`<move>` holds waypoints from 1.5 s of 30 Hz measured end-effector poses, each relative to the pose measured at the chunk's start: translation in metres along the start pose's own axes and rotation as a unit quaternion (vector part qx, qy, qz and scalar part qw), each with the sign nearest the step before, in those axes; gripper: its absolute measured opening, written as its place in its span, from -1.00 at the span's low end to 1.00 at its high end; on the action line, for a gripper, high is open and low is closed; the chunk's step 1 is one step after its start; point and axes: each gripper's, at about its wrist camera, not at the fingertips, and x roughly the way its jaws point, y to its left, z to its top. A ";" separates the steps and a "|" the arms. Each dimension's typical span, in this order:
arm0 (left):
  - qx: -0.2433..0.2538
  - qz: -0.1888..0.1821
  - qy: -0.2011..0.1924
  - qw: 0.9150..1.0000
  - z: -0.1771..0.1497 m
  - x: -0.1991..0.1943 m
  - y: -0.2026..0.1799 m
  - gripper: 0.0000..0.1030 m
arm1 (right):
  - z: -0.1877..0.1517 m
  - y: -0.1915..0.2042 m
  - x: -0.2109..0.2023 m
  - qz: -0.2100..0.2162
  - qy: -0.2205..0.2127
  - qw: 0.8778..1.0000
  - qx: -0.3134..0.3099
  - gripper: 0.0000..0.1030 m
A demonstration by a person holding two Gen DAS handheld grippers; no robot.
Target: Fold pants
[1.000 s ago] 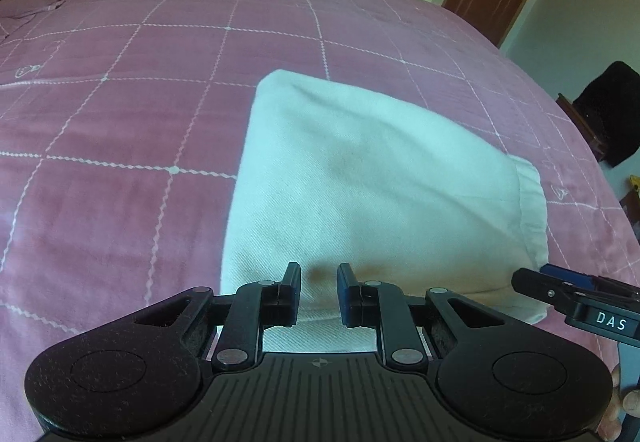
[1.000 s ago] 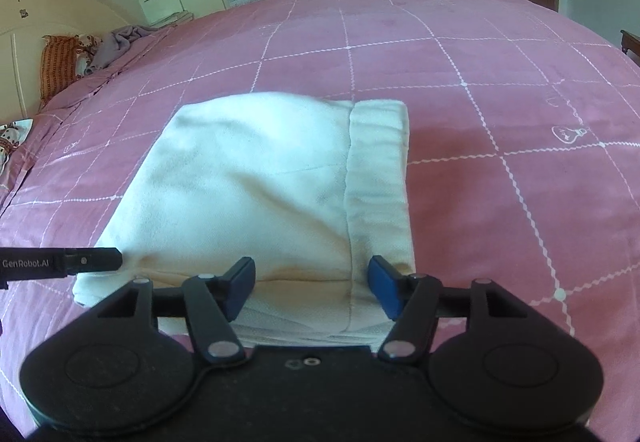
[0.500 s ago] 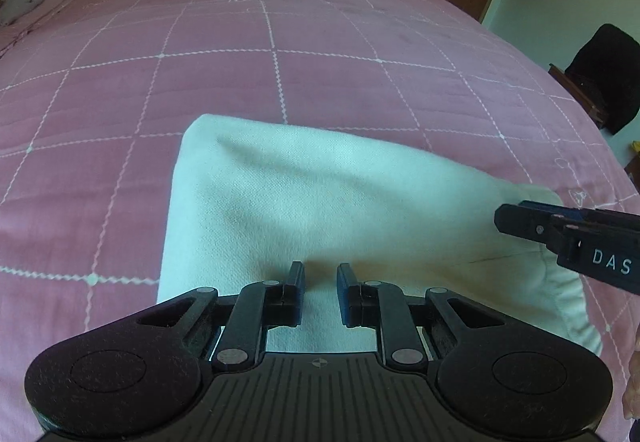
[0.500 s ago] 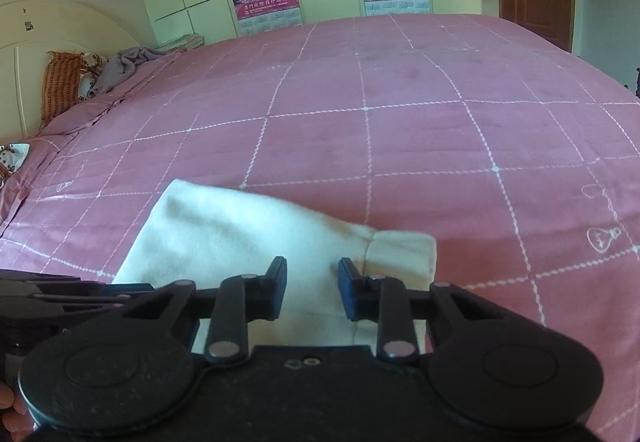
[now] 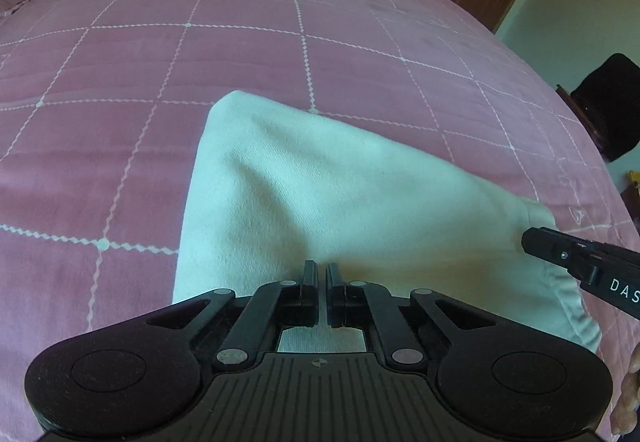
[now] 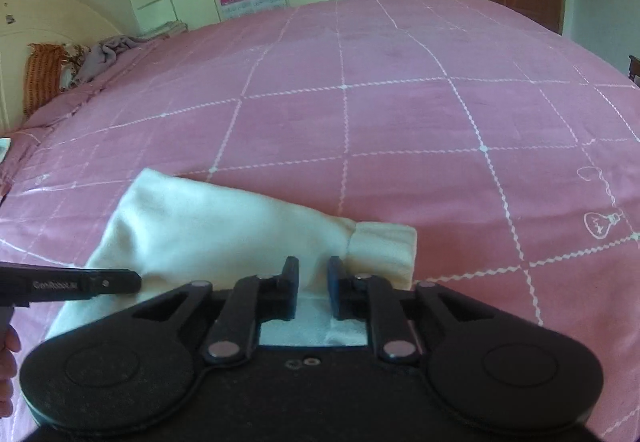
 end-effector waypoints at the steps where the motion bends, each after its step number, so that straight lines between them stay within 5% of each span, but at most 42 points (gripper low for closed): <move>1: 0.000 -0.001 -0.002 1.000 -0.006 -0.006 0.000 -0.92 | -0.004 0.005 -0.009 0.005 -0.006 1.000 -0.009 -0.64; 9: 0.021 0.002 -0.014 1.000 -0.057 -0.033 -0.009 -0.92 | -0.066 0.005 -0.030 0.004 -0.006 1.000 -0.015 -0.68; 17: 0.034 0.026 -0.015 0.999 -0.058 -0.053 -0.015 -0.92 | -0.056 0.001 -0.028 0.009 0.008 1.000 0.011 -0.65; 24: 0.036 0.066 -0.034 0.997 -0.062 -0.080 0.009 -0.88 | -0.056 0.001 -0.051 0.052 -0.005 0.997 0.056 0.16; 26: 0.013 0.069 -0.035 0.997 -0.060 -0.082 0.025 -0.85 | -0.056 0.006 -0.059 0.049 -0.013 0.998 0.043 0.19; 27: 0.001 0.066 -0.032 0.997 -0.059 -0.081 0.032 -0.79 | -0.056 0.007 -0.062 0.049 -0.015 0.998 0.037 0.30; 29: -0.015 0.051 -0.020 0.998 -0.058 -0.077 0.042 -0.35 | -0.054 0.005 -0.066 0.046 -0.018 0.998 0.036 0.68; 31: -0.028 0.034 -0.016 0.999 -0.058 -0.071 0.048 0.50 | -0.054 -0.002 -0.068 0.039 -0.021 0.998 0.044 0.72; 32: -0.029 0.027 -0.016 0.999 -0.058 -0.068 0.050 0.55 | -0.053 -0.007 -0.069 0.040 -0.020 0.998 0.052 0.72; 39: -0.086 -0.053 0.021 0.995 -0.063 -0.028 0.068 0.55 | -0.064 -0.061 -0.050 0.051 0.034 0.986 0.153 0.74; 45: -0.114 -0.117 0.037 0.986 -0.059 -0.013 0.076 0.13 | -0.079 -0.090 -0.030 0.119 0.068 0.964 0.226 0.81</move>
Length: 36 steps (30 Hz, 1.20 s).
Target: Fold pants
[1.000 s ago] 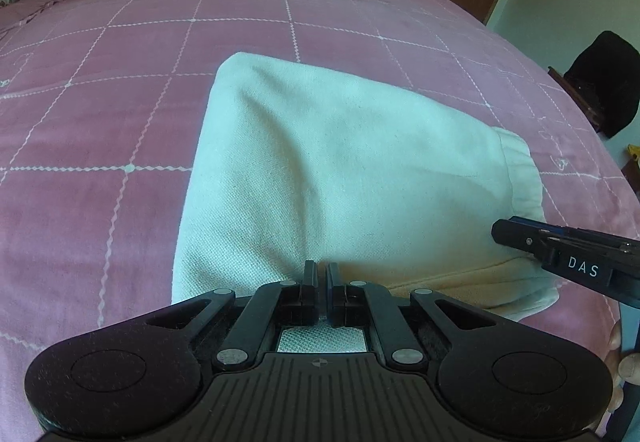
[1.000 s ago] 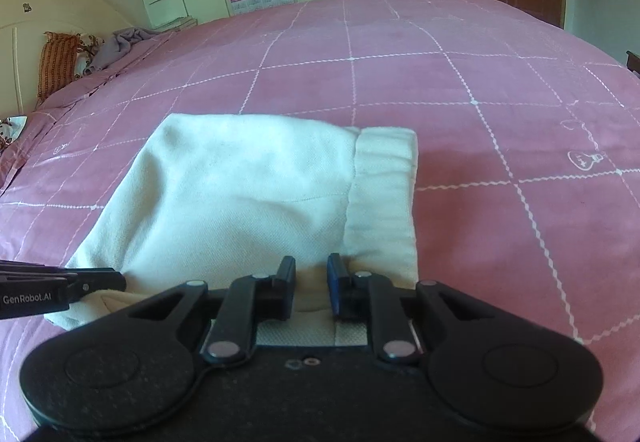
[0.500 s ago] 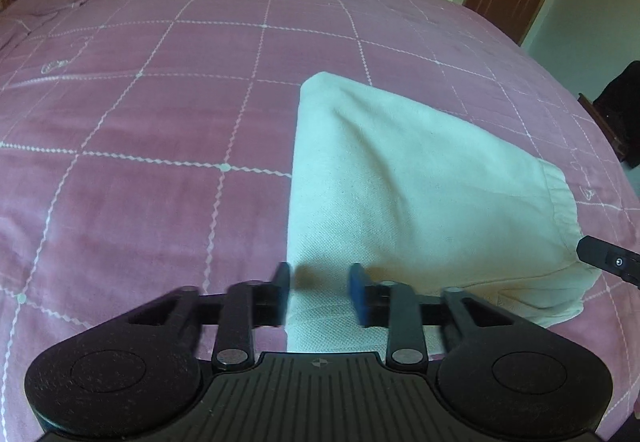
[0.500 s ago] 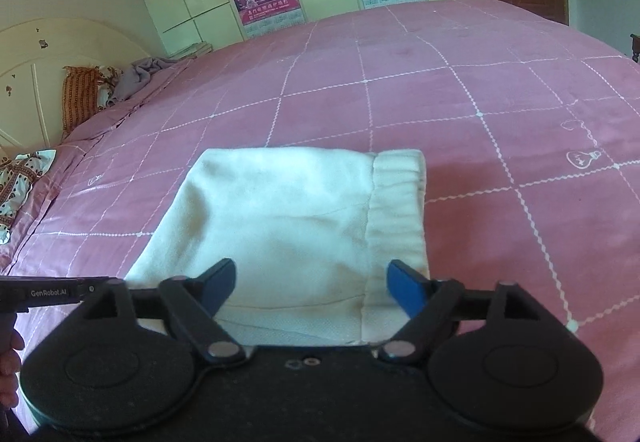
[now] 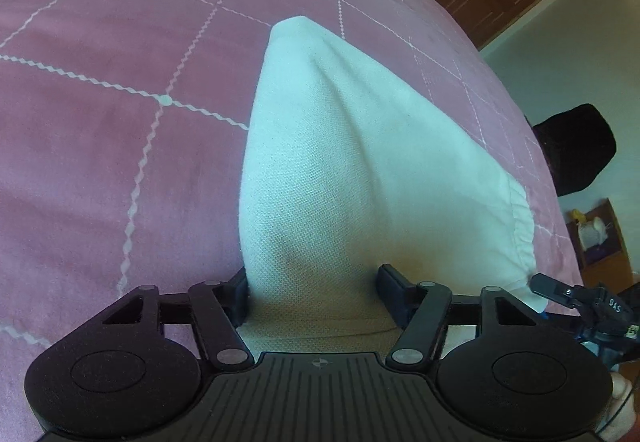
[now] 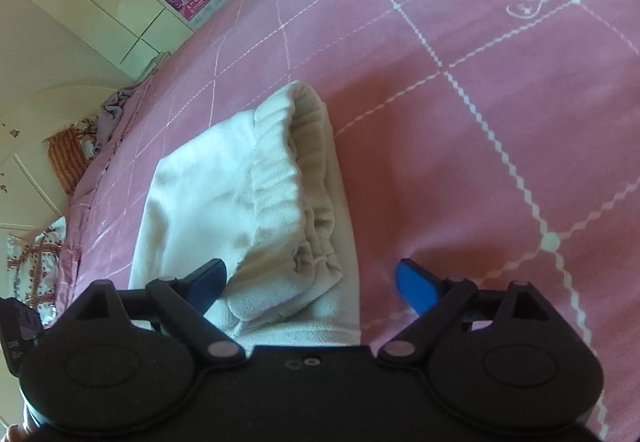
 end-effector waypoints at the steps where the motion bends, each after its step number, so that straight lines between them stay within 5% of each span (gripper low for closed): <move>1: -0.015 -0.014 0.003 1.000 0.002 0.001 0.003 -0.01 | 0.002 -0.005 0.002 0.015 0.006 1.000 0.007 0.81; 3: -0.031 -0.033 0.009 0.999 0.002 0.007 0.003 -0.10 | 0.006 -0.013 0.008 0.043 0.014 0.999 0.024 0.74; 4: -0.025 -0.034 0.009 0.999 0.002 0.008 -0.001 -0.11 | 0.008 -0.017 0.012 0.058 0.015 0.998 0.032 0.56; 5: -0.016 -0.033 0.010 0.999 0.001 0.010 -0.006 -0.14 | 0.009 -0.020 0.018 0.075 0.022 0.996 0.046 0.09; 9: -0.004 -0.034 0.004 0.999 0.002 0.009 -0.016 -0.24 | 0.008 -0.018 0.025 0.090 0.018 0.994 0.067 -0.07; 15: 0.025 -0.007 0.002 1.000 0.003 0.023 -0.024 -0.22 | 0.014 -0.010 0.034 0.078 0.030 0.996 0.033 0.05; 21: 0.059 0.034 -0.048 0.996 -0.004 0.000 -0.049 -0.30 | 0.009 0.024 0.036 0.018 0.010 1.000 -0.024 -0.09; 28: 0.071 0.010 -0.109 0.991 0.013 -0.038 -0.076 -0.31 | 0.024 0.059 0.002 0.074 -0.040 0.995 -0.046 -0.14; 36: 0.086 0.006 -0.172 0.981 0.073 -0.073 -0.092 -0.31 | 0.079 0.114 -0.012 0.120 -0.087 0.984 -0.098 -0.14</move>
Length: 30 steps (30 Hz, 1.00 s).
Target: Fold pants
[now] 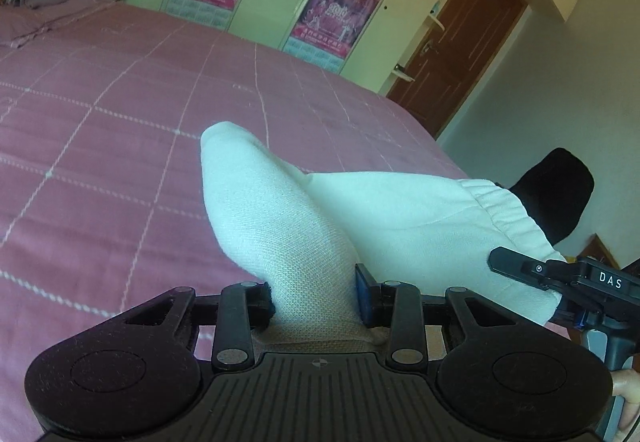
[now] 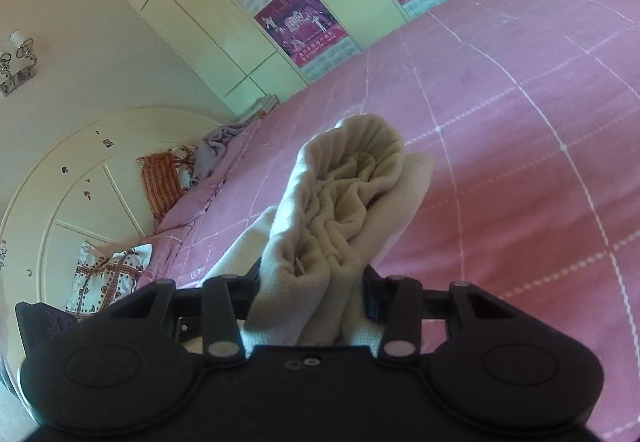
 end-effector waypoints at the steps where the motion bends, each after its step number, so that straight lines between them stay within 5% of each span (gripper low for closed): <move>1: 0.006 0.004 -0.005 1.000 0.009 0.003 0.000 -0.31 | 0.009 0.003 0.005 0.004 -0.003 1.000 -0.005 -0.14; 8: 0.017 0.039 -0.008 0.999 0.050 0.051 0.014 -0.31 | 0.046 0.000 0.056 -0.003 -0.013 1.000 -0.017 -0.14; 14: 0.027 0.111 0.050 0.992 0.029 0.109 0.033 -0.22 | 0.041 -0.023 0.102 -0.037 0.012 0.999 -0.007 -0.10; 17: 0.045 0.172 0.116 0.977 0.004 0.133 0.044 0.01 | 0.021 -0.043 0.126 -0.101 0.054 0.993 0.007 0.09; 19: 0.049 0.181 0.103 0.977 -0.001 0.127 0.044 0.14 | 0.005 -0.049 0.136 -0.168 0.085 0.982 -0.011 0.25; 22: 0.076 0.194 0.092 0.974 0.003 0.114 0.037 0.14 | -0.005 -0.045 0.123 -0.203 0.067 0.976 -0.044 0.48; 25: 0.099 0.219 0.050 0.970 0.008 0.089 0.021 0.14 | 0.001 -0.032 0.109 -0.227 0.052 0.968 -0.087 0.44; 28: 0.107 0.208 0.038 0.971 0.025 0.086 0.008 0.14 | 0.009 -0.004 0.088 -0.220 -0.014 0.968 -0.117 0.32; 30: 0.118 0.206 0.045 0.970 0.027 0.094 -0.003 0.14 | 0.011 0.015 0.085 -0.204 -0.033 0.969 -0.135 -0.02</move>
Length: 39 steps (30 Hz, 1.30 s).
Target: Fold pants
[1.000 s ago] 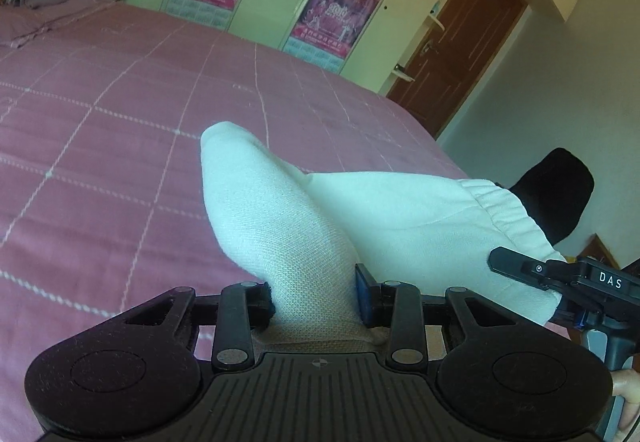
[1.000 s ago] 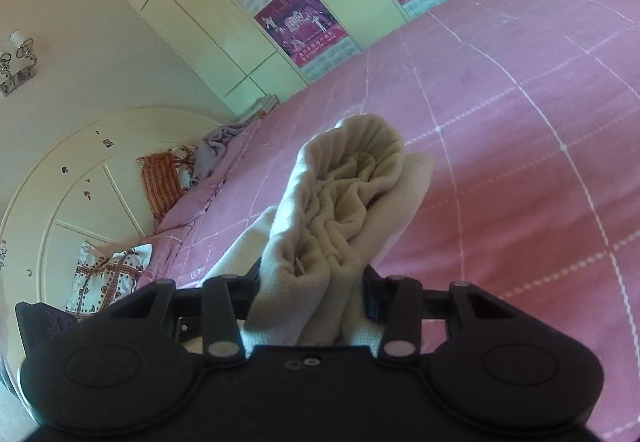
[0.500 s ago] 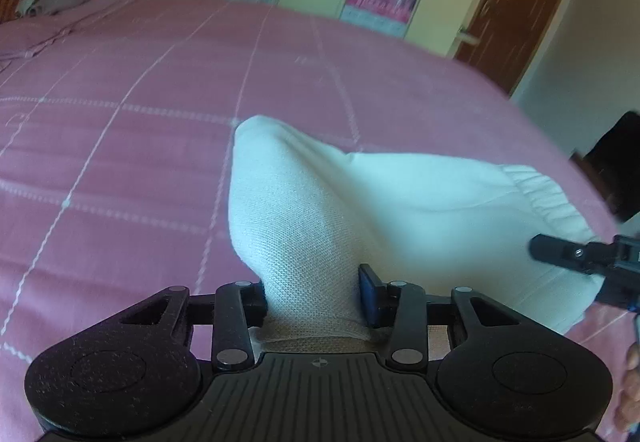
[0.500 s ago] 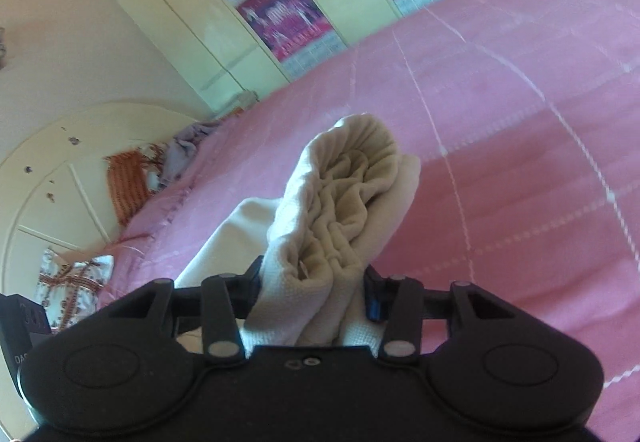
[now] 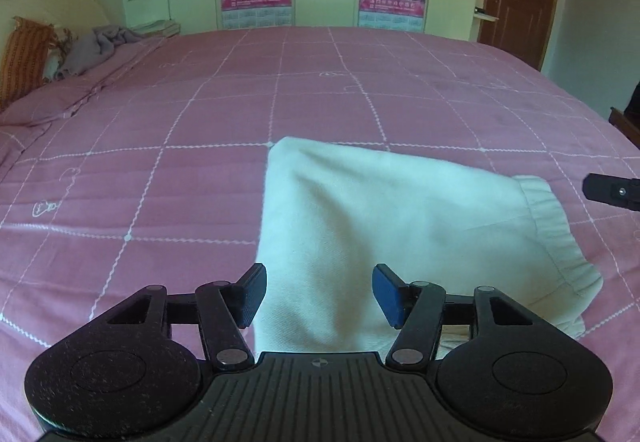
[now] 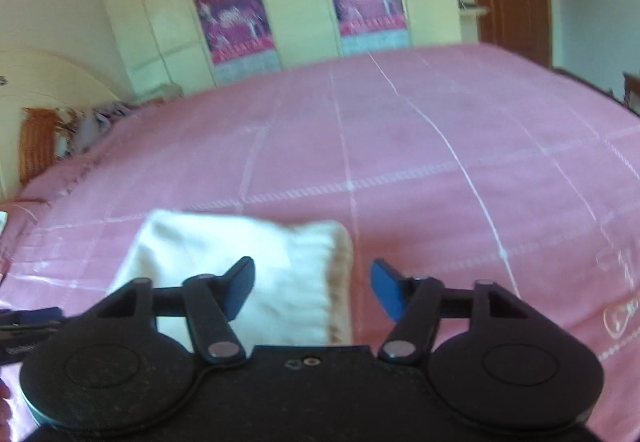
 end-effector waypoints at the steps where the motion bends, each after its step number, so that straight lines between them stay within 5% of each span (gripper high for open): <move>1: 0.000 0.000 0.011 1.000 -0.002 0.004 -0.005 0.14 | 0.003 0.011 0.000 0.008 -0.004 1.000 -0.016 -0.09; 4: 0.005 0.008 0.065 0.998 -0.025 0.023 -0.015 0.14 | -0.008 0.035 0.009 0.018 0.021 0.998 -0.055 -0.24; 9: 0.029 0.027 0.049 0.998 -0.050 0.017 -0.027 0.14 | -0.055 0.029 0.035 -0.014 0.101 0.992 -0.068 -0.30; 15: 0.008 0.016 0.062 0.998 -0.038 0.015 -0.019 0.26 | -0.052 0.027 0.035 -0.012 0.112 0.992 -0.059 -0.21; 19: -0.012 0.033 0.052 0.998 -0.037 0.009 -0.013 0.88 | -0.044 0.019 0.025 0.005 0.106 0.994 -0.001 -0.10; 23: -0.034 0.039 0.063 0.997 -0.035 0.003 -0.010 0.91 | -0.042 0.022 0.009 0.011 0.096 0.995 0.018 0.26; 28: -0.026 0.035 0.068 0.997 -0.034 -0.016 -0.014 1.00 | -0.043 0.028 -0.011 0.017 0.084 0.996 0.006 0.40; 34: 0.000 0.079 0.091 0.993 -0.032 -0.033 -0.021 1.00 | -0.050 0.026 -0.017 0.002 0.094 0.995 0.011 0.43; 39: -0.004 0.104 0.045 0.993 -0.030 -0.060 -0.022 1.00 | -0.056 0.024 -0.024 0.001 0.109 0.993 0.034 0.46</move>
